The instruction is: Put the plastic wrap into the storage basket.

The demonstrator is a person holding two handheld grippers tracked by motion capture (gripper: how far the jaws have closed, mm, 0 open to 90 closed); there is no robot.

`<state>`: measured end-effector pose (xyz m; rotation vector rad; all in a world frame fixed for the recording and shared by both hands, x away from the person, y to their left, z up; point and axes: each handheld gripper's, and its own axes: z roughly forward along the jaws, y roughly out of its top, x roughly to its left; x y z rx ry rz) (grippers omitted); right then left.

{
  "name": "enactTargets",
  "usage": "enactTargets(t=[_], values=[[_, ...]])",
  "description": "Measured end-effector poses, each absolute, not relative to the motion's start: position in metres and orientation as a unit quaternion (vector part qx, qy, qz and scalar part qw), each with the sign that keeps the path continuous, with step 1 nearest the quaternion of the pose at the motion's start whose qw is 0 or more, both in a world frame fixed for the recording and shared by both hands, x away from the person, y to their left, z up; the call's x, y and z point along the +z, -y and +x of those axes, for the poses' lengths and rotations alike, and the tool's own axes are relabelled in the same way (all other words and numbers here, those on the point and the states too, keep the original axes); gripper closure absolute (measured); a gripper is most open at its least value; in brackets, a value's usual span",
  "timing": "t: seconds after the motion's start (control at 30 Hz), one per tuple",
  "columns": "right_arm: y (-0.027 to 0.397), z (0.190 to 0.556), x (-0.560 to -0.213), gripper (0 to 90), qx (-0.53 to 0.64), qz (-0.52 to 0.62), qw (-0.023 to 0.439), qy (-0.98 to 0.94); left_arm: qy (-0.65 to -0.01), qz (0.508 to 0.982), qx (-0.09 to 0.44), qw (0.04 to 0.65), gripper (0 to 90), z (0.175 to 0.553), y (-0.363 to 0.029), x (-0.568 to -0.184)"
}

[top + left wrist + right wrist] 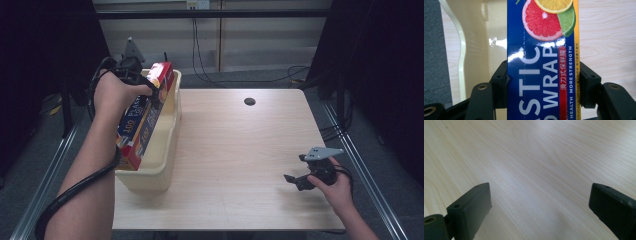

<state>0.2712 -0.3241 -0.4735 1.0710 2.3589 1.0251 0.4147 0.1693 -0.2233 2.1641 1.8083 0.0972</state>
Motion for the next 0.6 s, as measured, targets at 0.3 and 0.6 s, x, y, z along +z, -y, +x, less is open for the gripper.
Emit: enactTargets(t=[0.3, 0.6], values=[[0.324, 0.272, -0.474, 4.2, 0.363, 0.377, 0.176, -0.833, -0.632, 0.759, 0.04, 0.153, 40.6, 0.414, -0.172, -0.229], [0.324, 0.271, -0.473, 4.2, 0.364, 0.376, 0.177, -0.834, -0.637, 0.755, 0.037, 0.148, 40.5, 0.414, -0.173, -0.236]])
